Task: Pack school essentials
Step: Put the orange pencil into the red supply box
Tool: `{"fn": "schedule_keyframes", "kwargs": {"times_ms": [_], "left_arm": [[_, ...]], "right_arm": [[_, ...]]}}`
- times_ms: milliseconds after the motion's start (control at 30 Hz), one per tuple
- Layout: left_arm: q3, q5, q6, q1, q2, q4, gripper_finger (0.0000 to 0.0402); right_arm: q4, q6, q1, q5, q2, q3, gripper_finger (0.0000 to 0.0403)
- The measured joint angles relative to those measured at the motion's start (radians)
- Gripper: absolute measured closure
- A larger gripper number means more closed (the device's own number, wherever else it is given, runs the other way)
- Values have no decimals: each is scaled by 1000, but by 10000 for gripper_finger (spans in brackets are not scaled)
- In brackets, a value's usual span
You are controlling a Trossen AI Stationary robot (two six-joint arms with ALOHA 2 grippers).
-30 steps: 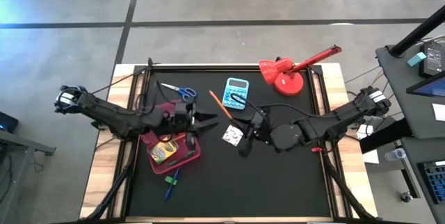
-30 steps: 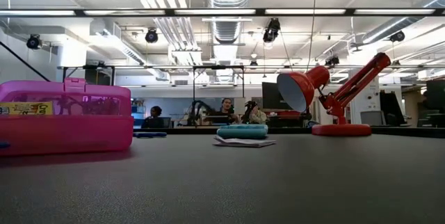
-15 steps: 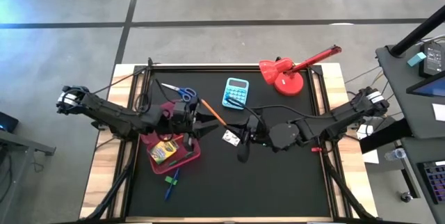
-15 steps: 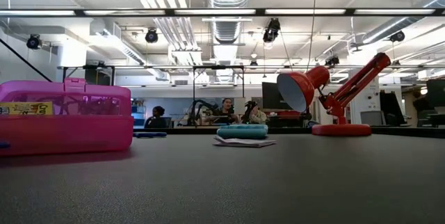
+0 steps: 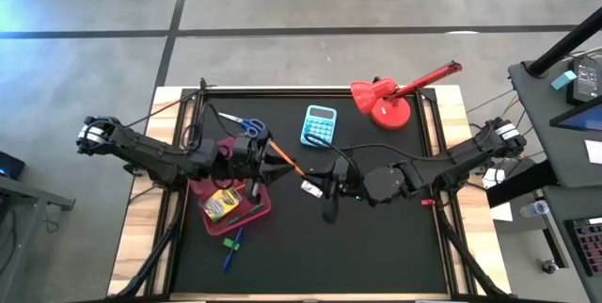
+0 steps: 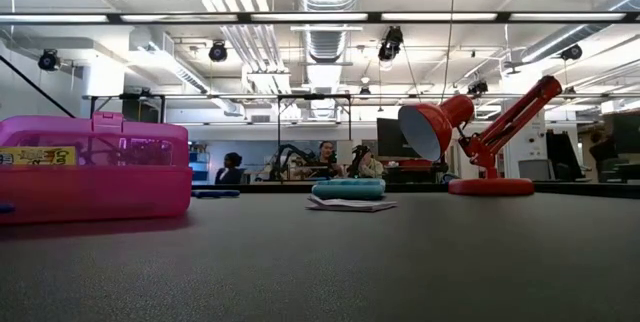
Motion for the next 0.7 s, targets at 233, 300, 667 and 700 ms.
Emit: {"fn": "schedule_keyframes", "kwargs": {"times_ms": [233,300,667,700], "left_arm": [[0,10,3,7,0,-1,394],[0,15,8,8,0,-1,393],[0,29,2,8,-1,2,393],[0,29,1,8,-1,1,393]], "right_arm": [[0,11,0,-5,0,0,390],[0,21,0,-19,0,0,390],[-70,74,0,-62,-21,1,333],[-89,88,0,-65,-29,1,317]]}}
